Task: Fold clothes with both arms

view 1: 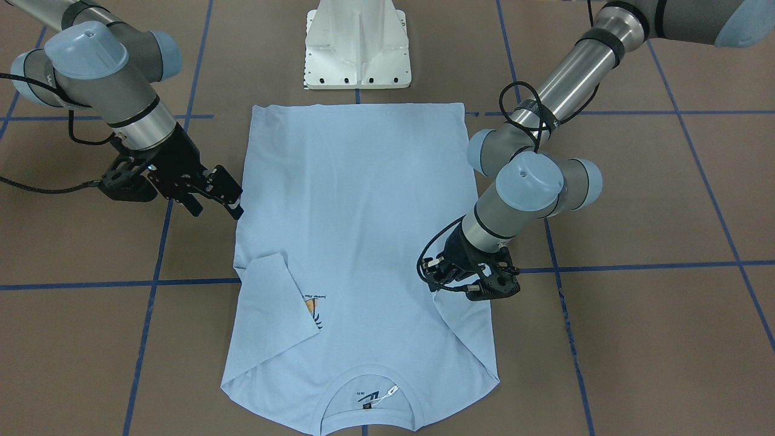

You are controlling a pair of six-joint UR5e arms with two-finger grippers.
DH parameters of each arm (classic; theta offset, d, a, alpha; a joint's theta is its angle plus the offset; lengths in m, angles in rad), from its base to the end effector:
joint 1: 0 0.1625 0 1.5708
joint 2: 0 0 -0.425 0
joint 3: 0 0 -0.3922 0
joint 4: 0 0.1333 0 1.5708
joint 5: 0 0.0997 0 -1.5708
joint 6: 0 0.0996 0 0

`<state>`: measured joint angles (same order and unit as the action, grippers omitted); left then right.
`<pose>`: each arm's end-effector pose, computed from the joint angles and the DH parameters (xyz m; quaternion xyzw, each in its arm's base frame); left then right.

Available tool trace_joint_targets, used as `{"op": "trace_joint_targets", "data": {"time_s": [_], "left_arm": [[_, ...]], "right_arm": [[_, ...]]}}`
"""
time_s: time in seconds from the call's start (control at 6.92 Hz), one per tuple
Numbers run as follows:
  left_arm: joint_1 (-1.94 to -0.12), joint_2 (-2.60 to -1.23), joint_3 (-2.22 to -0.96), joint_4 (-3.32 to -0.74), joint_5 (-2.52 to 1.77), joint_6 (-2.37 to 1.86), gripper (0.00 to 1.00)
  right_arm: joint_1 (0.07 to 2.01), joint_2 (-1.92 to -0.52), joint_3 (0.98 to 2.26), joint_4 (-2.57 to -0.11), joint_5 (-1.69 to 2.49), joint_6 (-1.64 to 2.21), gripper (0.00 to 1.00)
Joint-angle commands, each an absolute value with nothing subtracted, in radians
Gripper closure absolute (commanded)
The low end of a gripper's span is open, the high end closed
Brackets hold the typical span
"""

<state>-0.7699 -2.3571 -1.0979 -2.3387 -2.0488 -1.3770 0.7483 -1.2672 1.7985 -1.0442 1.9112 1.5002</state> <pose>0.5126 -0.6188 0.2954 0.0519 0.5372 -0.1198 0.8333 -0.3686 -0.4788 0.3286 0.0638 -0.5144 0.2022 0.8309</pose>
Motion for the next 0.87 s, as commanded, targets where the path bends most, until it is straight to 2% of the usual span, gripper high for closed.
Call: {"op": "trace_joint_targets", "data": {"time_s": [0.0, 0.14, 0.29, 0.43, 0.58, 0.72], "left_arm": [[-0.767, -2.372, -1.095, -2.352, -2.046, -1.394, 0.18], [-0.765, -2.370, -1.129, -2.347, -2.048, -1.446, 0.09], [-0.747, -2.343, -1.213, -2.341, -2.046, -1.503, 0.09], [-0.738, -2.235, -1.368, -2.342, -2.048, -1.538, 0.09], [-0.720, -2.162, -1.481, -2.342, -2.048, -1.539, 0.09], [-0.719, -2.155, -1.505, -2.341, -2.046, -1.540, 0.09]], "right_arm": [[0.747, -1.261, 1.789, -1.043, 1.911, 1.503, 0.00], [0.747, -1.259, 1.796, -1.043, 1.911, 1.512, 0.00], [0.735, -1.264, 1.816, -1.045, 1.910, 1.517, 0.00], [0.682, -1.290, 1.863, -1.048, 1.901, 1.588, 0.00], [0.549, -1.363, 1.967, -1.049, 1.797, 1.677, 0.00], [0.384, -1.409, 2.055, -1.160, 1.603, 1.713, 0.01]]}}
